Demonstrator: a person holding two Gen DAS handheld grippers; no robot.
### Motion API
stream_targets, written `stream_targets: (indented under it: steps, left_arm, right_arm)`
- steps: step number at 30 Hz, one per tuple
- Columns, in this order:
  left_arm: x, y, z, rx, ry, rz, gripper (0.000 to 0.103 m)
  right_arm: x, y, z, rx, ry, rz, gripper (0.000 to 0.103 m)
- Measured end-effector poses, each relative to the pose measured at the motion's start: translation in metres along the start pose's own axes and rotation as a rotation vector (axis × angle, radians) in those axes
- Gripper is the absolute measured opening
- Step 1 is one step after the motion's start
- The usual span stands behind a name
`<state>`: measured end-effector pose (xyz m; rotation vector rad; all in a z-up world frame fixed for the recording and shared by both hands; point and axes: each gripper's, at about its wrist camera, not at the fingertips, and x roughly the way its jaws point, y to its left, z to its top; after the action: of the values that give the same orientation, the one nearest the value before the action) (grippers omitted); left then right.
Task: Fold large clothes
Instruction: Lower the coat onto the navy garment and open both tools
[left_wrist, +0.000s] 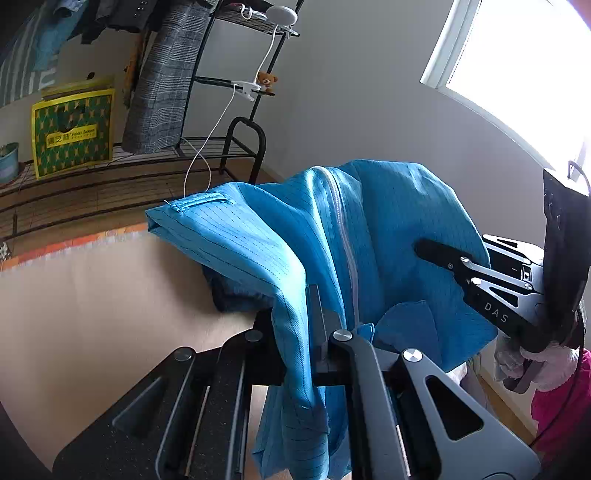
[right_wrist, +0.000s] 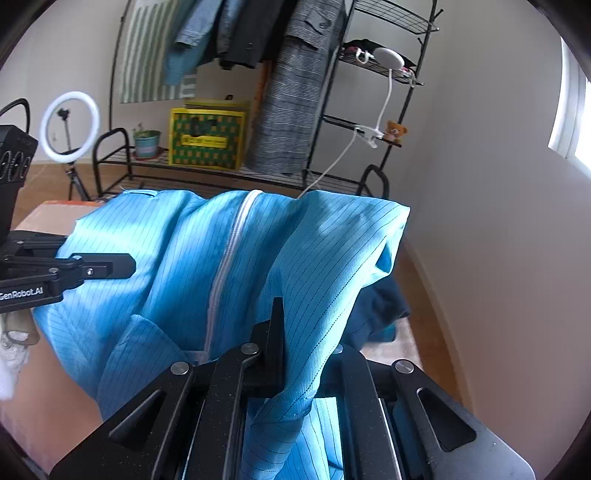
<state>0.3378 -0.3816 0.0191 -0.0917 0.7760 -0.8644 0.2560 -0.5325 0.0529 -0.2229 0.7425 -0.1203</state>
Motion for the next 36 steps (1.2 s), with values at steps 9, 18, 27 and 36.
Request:
stream_targets:
  steps: [9,18,27,36]
  left_arm:
    - [0.092,0.017,0.079,-0.027,-0.038,-0.003,0.005]
    - [0.177,0.053,0.089,-0.067,-0.003,0.066,0.005]
    - [0.212,0.102,0.068,-0.119,0.061,0.193,0.028]
    - [0.212,0.103,0.069,-0.113,0.079,0.234,0.032]
  right_arm:
    - [0.067,-0.062,0.047,-0.042,-0.036,-0.082,0.005]
    - [0.16,-0.094,0.048,-0.002,0.005,-0.028,0.005]
    - [0.232,-0.136,0.016,0.12,0.144,-0.059,0.014]
    - [0.226,-0.166,-0.005,0.271,0.206,-0.14,0.051]
